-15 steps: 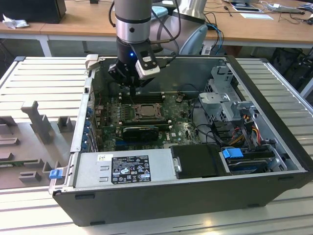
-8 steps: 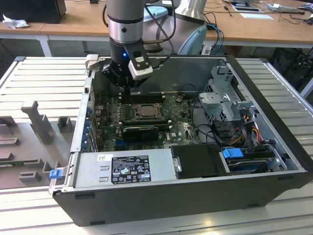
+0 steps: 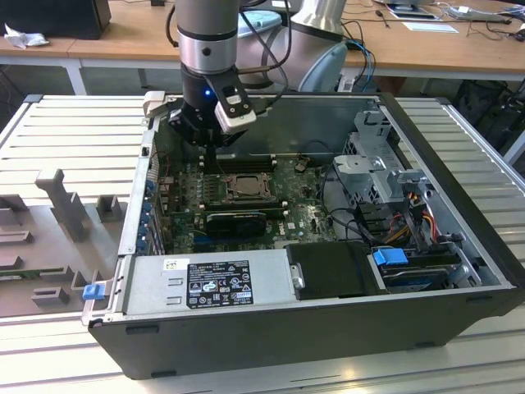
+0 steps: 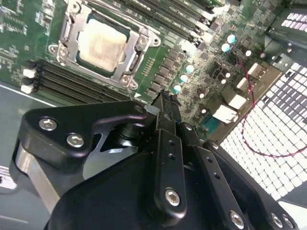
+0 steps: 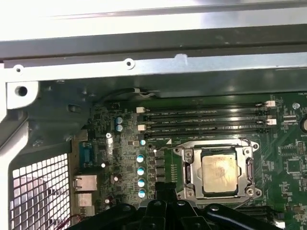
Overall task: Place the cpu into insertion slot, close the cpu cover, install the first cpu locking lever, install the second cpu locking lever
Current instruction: 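Install the first cpu locking lever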
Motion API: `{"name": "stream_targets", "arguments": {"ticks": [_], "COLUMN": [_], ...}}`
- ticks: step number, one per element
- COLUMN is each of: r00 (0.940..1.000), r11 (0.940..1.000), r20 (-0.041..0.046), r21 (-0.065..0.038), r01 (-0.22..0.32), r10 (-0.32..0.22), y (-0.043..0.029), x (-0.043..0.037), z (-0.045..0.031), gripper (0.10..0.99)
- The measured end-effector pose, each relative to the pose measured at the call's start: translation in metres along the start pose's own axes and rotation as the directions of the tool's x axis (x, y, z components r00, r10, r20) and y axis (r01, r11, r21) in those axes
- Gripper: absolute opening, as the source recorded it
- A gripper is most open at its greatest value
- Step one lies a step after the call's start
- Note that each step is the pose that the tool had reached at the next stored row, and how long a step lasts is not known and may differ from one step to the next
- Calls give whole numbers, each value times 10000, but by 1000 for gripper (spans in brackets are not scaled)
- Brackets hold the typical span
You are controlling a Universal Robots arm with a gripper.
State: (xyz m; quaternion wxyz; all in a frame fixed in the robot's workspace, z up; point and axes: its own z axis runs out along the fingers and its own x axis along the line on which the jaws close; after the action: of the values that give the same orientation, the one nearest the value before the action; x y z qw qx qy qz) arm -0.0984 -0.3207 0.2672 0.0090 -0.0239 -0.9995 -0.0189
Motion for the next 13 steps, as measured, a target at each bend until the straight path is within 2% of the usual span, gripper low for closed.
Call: {"name": "stream_targets", "arguments": {"ticks": [4,7,10,13], "r00": [10000,9999,9999,9999], "r11": [10000,9999,9999,9999], "r20": [0,-2,-3,-4], "r21": [-3,-3,-3,-3], "r01": [53,102,139,172], "r10": [-53,-102,-139,-172], "y": [19,71,140,165], "x": [78,128,137,140], "z": [15,27,48,72], "gripper": [106,106,106,106]}}
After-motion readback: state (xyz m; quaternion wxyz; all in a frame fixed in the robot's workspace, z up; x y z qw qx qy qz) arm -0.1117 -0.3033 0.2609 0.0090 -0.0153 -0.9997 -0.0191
